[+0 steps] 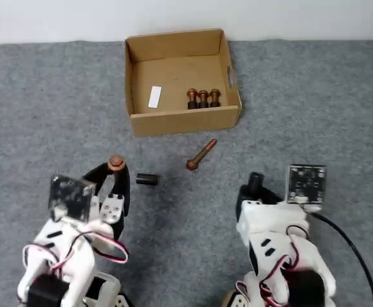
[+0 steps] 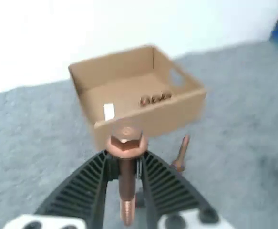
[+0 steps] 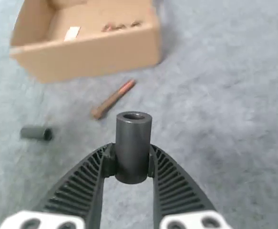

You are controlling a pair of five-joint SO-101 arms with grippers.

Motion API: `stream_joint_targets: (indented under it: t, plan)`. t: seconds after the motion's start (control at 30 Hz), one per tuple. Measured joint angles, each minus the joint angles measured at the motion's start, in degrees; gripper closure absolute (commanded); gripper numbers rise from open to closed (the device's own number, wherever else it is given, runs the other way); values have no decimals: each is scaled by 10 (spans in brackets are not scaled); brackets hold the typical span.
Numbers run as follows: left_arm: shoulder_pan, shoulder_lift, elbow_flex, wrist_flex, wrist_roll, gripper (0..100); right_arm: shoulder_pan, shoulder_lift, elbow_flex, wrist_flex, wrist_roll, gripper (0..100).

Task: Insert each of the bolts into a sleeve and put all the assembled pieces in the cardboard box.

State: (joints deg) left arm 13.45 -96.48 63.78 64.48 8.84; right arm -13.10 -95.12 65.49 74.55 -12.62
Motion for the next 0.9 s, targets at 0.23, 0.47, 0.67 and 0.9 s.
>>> stream_joint_targets:
  t: [0.23,0.47,0.67,0.9]
  plan:
    - [5,-69,40,-54,49,995,-127,0,12,-28,0,991]
    - [61,-69,42,-105,152,995,-235,1,54,-95,6,991]
    - [123,-69,42,-131,212,995,-288,1,64,-132,82,991]
    - [129,-69,42,-133,224,995,-292,1,64,-152,164,991]
